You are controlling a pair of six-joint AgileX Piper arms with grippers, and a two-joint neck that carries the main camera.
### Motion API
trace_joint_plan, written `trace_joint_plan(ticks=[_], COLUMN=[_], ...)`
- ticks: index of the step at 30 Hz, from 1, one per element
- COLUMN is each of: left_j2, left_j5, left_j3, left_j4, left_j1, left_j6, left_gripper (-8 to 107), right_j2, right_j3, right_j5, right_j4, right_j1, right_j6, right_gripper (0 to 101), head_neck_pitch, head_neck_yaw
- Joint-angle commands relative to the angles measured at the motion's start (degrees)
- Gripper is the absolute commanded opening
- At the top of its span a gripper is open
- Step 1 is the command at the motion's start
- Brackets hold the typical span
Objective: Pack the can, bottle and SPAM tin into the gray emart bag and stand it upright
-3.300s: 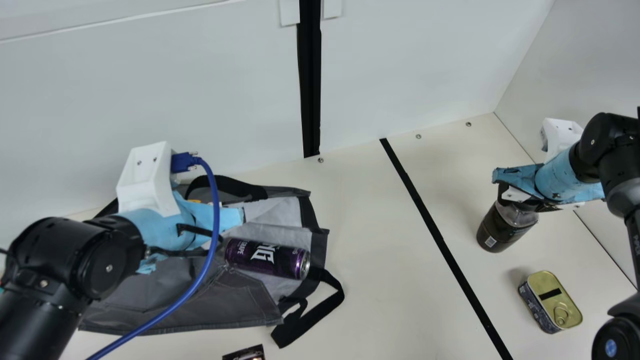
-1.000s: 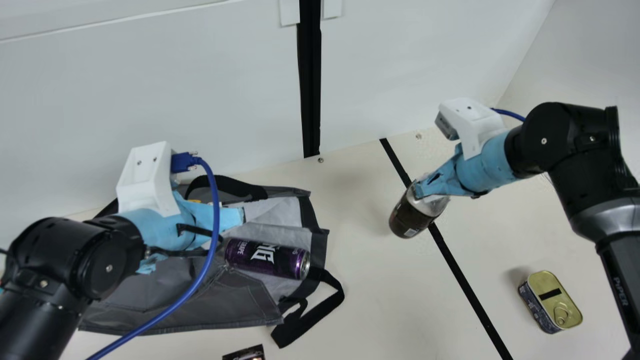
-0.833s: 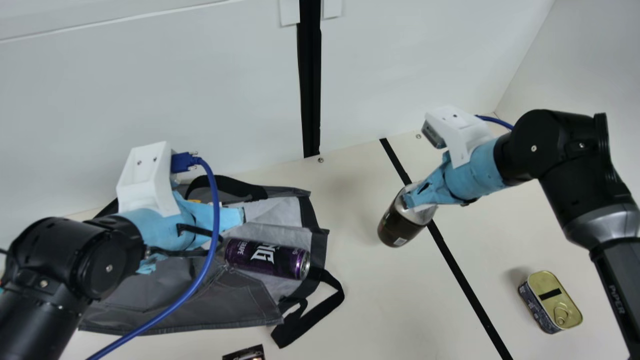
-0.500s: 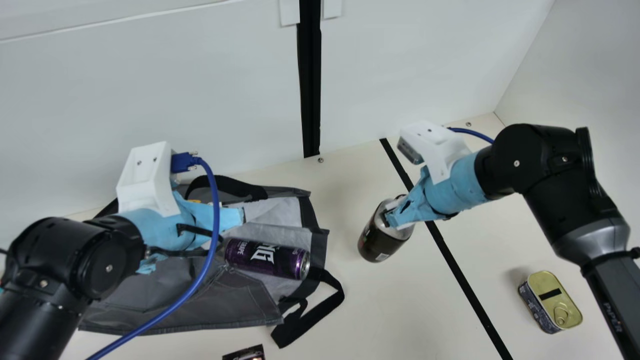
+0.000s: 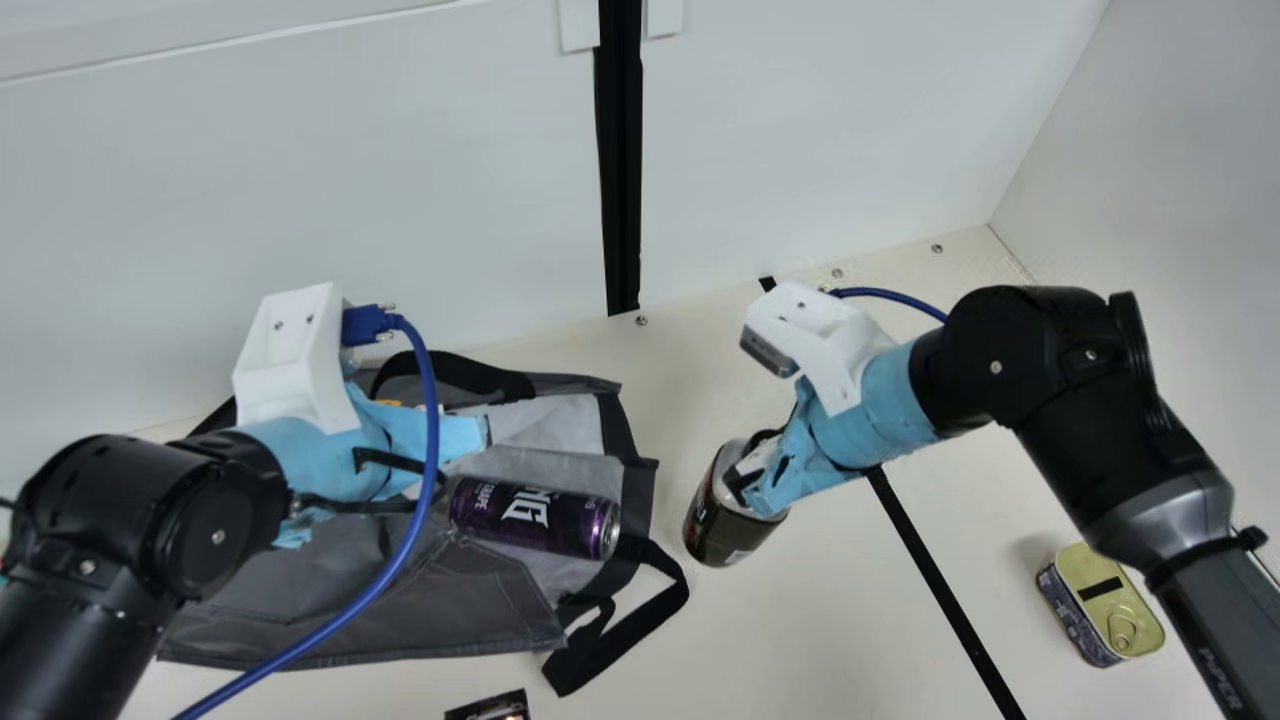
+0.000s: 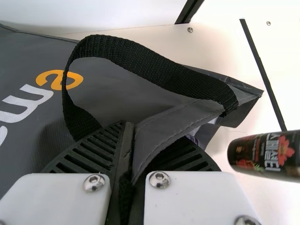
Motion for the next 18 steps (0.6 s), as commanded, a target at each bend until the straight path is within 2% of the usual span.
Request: trace_joint_plan(ticks=[1,18], left_j2=[0.0,0.0], left_j5=[0.0,0.0], left_j3=[0.0,0.0], left_j4=[0.0,0.0], left_j1=[0.0,0.0], left_j6=[0.0,0.0], left_gripper=[-8,-8], right_j2=[-0.1,-2.1], right_j3=[0.4,4.2], right_j5=[0.0,0.0], right_j4=[0.2,2.2], right_j1=[0.7,6.0], right_j6=[-1.2,-12.9], right_gripper=[0,0], head_neck_pitch=[-1.4,-1.4], head_neck_yaw=[-0.1,-0.1])
